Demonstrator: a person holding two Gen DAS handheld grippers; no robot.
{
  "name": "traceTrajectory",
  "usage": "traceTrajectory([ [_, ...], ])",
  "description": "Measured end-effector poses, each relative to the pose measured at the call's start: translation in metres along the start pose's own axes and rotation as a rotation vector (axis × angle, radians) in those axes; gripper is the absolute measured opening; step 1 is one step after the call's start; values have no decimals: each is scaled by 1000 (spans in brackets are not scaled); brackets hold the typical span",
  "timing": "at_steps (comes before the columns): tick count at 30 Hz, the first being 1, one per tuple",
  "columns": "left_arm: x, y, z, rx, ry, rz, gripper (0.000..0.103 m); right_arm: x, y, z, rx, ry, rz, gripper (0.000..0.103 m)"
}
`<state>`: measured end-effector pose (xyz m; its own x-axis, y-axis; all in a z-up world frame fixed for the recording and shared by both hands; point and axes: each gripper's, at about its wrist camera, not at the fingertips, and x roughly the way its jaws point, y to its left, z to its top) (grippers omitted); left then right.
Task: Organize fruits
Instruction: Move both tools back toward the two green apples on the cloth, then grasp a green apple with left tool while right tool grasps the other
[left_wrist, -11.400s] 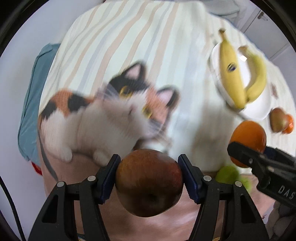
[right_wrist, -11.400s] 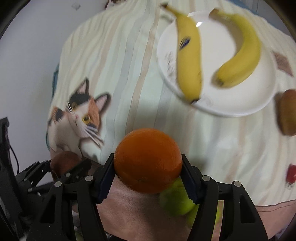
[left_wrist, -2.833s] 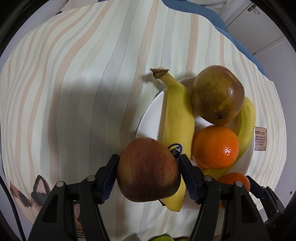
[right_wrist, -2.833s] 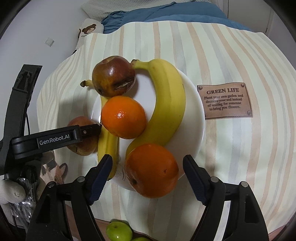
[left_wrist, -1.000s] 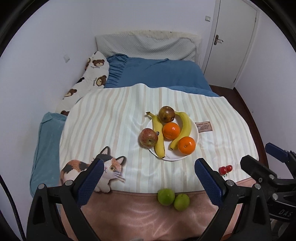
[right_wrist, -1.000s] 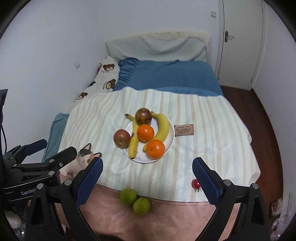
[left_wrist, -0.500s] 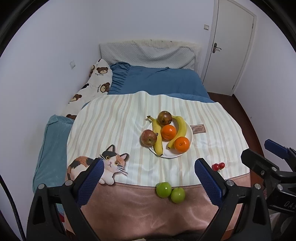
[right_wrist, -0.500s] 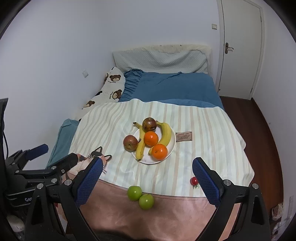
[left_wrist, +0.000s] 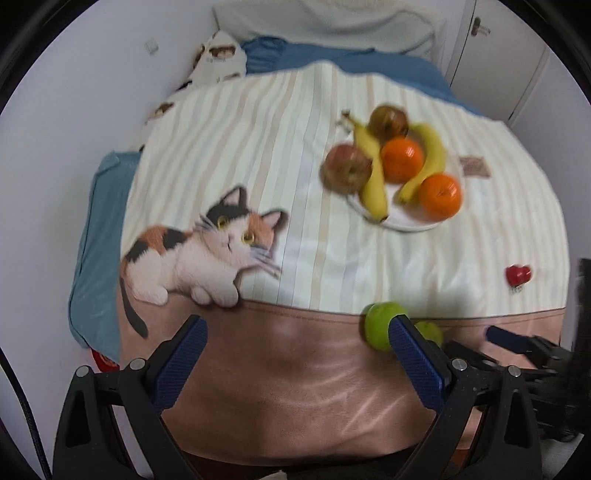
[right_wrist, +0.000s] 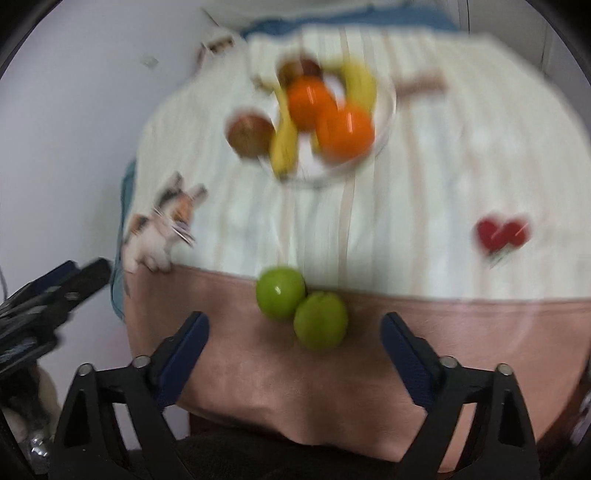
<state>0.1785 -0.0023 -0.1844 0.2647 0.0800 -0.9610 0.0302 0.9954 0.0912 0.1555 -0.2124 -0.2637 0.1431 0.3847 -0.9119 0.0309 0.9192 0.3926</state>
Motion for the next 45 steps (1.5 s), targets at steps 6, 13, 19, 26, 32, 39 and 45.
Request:
traceTrajectory([
  [6,43,-2,-7,11,99,3,100,82,-10,-11,28,135,-26,73],
  [13,74,-18,-5,37,181,-68,100,91,-17,-21,18,119,-55,57],
  [19,102,-53,1,96,268,-168,100,60,-36,-35,15,93,-120,57],
  [26,138,-98,-2,183,361,-233,97,35,-62,-43,43,90,-152,57],
  [32,149,-101,-10,180,347,-211,54,35,-71,-44,77,78,-147,57],
  [39,132,-66,-29,179,333,-131,53,40,-75,-35,106,66,-131,59],
  [45,153,-57,-32,143,371,-132,55,61,-60,-19,104,52,-124,59],
])
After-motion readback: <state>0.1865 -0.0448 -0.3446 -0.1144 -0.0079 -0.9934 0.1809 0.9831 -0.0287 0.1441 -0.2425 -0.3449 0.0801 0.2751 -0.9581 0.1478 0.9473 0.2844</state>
